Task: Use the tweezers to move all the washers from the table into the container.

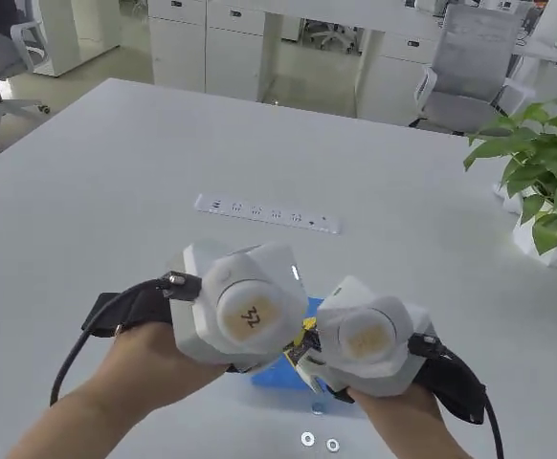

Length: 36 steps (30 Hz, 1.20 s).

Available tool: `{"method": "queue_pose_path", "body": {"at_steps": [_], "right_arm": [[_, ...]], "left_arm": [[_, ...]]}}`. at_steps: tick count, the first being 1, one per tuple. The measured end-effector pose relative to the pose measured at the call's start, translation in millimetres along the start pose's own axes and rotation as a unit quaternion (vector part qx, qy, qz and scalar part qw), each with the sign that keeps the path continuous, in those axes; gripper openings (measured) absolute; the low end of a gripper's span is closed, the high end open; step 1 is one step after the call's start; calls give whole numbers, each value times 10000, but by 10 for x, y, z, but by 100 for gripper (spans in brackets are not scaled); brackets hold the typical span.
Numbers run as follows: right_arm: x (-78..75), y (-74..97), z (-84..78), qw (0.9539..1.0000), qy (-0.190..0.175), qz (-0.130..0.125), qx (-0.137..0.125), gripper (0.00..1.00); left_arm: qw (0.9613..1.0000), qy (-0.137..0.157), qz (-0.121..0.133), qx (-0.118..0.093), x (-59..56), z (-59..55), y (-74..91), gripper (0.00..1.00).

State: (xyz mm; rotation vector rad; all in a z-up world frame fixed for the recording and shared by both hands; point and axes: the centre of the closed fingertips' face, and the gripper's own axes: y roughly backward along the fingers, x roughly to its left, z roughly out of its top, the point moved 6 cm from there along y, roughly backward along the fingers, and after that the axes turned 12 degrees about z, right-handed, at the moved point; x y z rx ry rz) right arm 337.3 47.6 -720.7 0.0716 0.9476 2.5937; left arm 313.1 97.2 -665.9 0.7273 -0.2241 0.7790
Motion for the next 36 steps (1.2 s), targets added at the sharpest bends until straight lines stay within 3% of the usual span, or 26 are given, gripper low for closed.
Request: {"method": "queue_pose_path", "body": {"at_steps": [6,17,31,36], "right_arm": [[86,145,99,9997,42,-113,-220,5],[256,302,27,9989,-133,-153,-423,6],[419,228,-205,9964,-705,77,-454,8],[447,187,-298,9963,-774,134,-338,9]], "left_arm": [[9998,87,16,-156,-3,102,167,0],[9983,469,-56,-350,-134,110,330,0],[9979,558,-276,-152,-327,-51,314,0],[9980,521,-355,-25,-392,-122,289,0]]}}
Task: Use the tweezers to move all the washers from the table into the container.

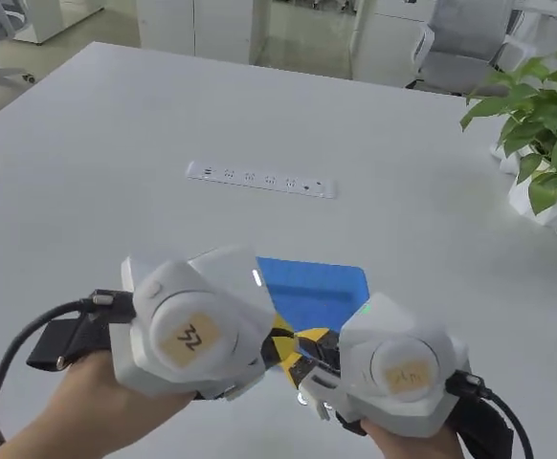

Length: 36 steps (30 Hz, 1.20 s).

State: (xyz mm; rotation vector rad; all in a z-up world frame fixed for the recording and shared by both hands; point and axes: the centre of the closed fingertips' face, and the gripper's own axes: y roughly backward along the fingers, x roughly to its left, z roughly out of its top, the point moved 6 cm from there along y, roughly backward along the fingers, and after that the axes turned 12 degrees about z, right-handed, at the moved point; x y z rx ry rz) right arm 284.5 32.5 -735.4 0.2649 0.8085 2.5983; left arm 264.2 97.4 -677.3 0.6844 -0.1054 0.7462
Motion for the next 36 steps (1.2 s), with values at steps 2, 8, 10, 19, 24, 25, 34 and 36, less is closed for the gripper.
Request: {"method": "queue_pose_path", "body": {"at_steps": [2,8,10,19,24,25,34,36], "right_arm": [[14,4,-37,9999,-92,37,21,10],[99,28,-168,9994,-306,118,71,11],[132,37,-211,9993,-352,130,91,11],[160,60,-328,9983,-554,145,127,11],[112,44,-372,9973,-709,121,127,11],[101,38,-379,9972,-730,119,125,11],[30,-25,-436,9948,-998,135,148,10],[29,-37,-449,9945,-1030,142,144,10]], "left_arm": [[10000,30,-45,23,-28,-21,-3,0],[9998,74,-175,94,-163,-84,10,0],[9996,96,-222,117,-204,-101,14,0],[9993,75,-339,151,-303,-126,-7,0],[9991,89,-387,169,-306,-131,-86,0],[9990,82,-391,177,-304,-130,-102,0],[9985,128,-450,276,-277,-154,-227,0],[9984,103,-472,291,-280,-156,-244,0]]}}
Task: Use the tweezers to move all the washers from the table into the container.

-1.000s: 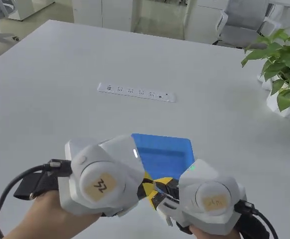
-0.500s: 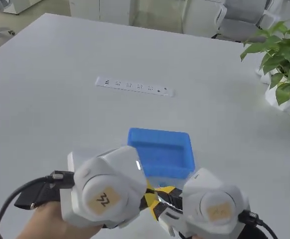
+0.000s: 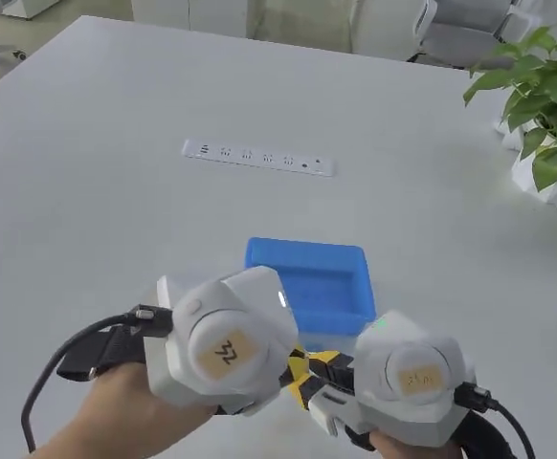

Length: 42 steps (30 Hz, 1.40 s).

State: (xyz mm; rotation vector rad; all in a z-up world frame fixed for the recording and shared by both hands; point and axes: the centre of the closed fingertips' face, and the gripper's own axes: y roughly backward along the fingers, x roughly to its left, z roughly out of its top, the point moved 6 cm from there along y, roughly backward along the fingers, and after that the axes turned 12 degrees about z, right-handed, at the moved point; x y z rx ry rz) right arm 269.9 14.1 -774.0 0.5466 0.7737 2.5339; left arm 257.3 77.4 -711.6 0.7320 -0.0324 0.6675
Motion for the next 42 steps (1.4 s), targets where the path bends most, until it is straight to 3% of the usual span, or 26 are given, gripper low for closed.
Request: {"method": "queue_pose_path", "body": {"at_steps": [9,24,29,42], "right_arm": [[-21,14,-15,10000,-29,-60,4,10],[-40,66,-4,9994,271,-158,120,9],[-20,65,-32,9971,650,-180,342,7],[-45,56,-1,9967,720,-102,369,7]], "left_arm": [[9998,-62,-153,-79,-7,42,-36,0],[9952,-804,-554,-109,-33,133,-102,0],[9913,-1064,-769,-119,-52,141,-105,0],[9921,-1086,-623,-92,-46,144,-107,0]]}}
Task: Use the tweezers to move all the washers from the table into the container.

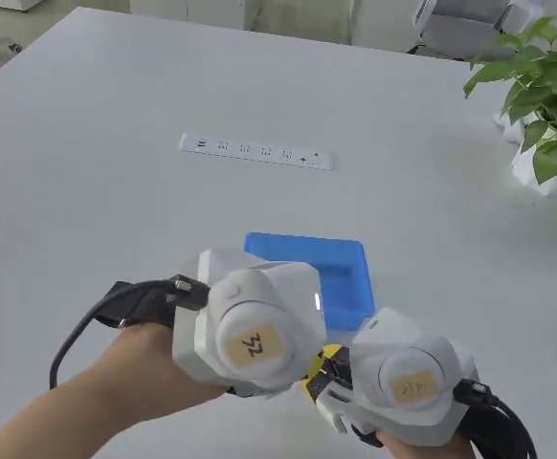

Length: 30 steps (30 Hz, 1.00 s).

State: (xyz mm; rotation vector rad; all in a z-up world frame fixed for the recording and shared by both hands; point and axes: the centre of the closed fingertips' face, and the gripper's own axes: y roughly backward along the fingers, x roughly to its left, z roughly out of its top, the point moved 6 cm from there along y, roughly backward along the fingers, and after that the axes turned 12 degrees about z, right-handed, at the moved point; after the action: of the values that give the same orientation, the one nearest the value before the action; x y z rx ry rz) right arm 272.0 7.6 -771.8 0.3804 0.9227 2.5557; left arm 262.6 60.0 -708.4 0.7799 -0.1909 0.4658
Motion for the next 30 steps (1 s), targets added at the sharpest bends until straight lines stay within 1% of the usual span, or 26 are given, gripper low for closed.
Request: {"method": "queue_pose_path", "body": {"at_steps": [2,5,8,11,14,16,17,19,20,22,24,25,26,27,29,30], "right_arm": [[-3,0,8,10000,-12,6,-9,7],[-8,-19,17,10000,70,-12,32,6],[-21,-26,6,10000,-44,24,11,6],[-15,-29,4,10000,-61,50,6,6],[5,-36,4,9998,155,30,119,5],[16,-33,-4,9995,277,55,163,4],[14,-29,-6,9994,270,75,186,4],[17,-19,-7,9992,295,102,233,4],[15,-19,-10,9990,362,105,260,4],[19,-17,-10,9984,478,59,298,3],[5,-16,-3,9985,458,58,304,3],[3,-17,-2,9986,427,63,302,3],[-2,-17,5,9986,439,68,293,3],[-4,-18,8,9985,444,70,300,3],[-12,-22,16,9986,420,104,301,3],[-20,-24,21,9988,366,136,289,3]], "left_arm": [[10000,15,0,10,10,-4,3,0],[10000,13,1,7,13,-5,-3,0],[10000,95,-22,-12,23,-11,2,0],[9999,102,1,-7,23,-16,3,0],[9999,150,36,-3,10,-22,10,0],[9997,248,47,-16,-6,-27,15,0],[9995,301,41,-27,-16,-27,14,0],[9994,335,88,-55,-41,-26,15,0],[9994,331,108,-59,-51,-22,15,0],[9992,324,205,-77,-57,-14,6,0],[9988,344,324,-91,-50,-12,3,0],[9986,381,352,-92,-45,-13,2,0],[9973,580,442,-70,-33,-23,7,0],[9963,735,449,-58,-27,-33,11,0],[9939,994,473,-50,-10,-60,30,0],[9926,1088,533,-68,10,-84,52,0]]}}
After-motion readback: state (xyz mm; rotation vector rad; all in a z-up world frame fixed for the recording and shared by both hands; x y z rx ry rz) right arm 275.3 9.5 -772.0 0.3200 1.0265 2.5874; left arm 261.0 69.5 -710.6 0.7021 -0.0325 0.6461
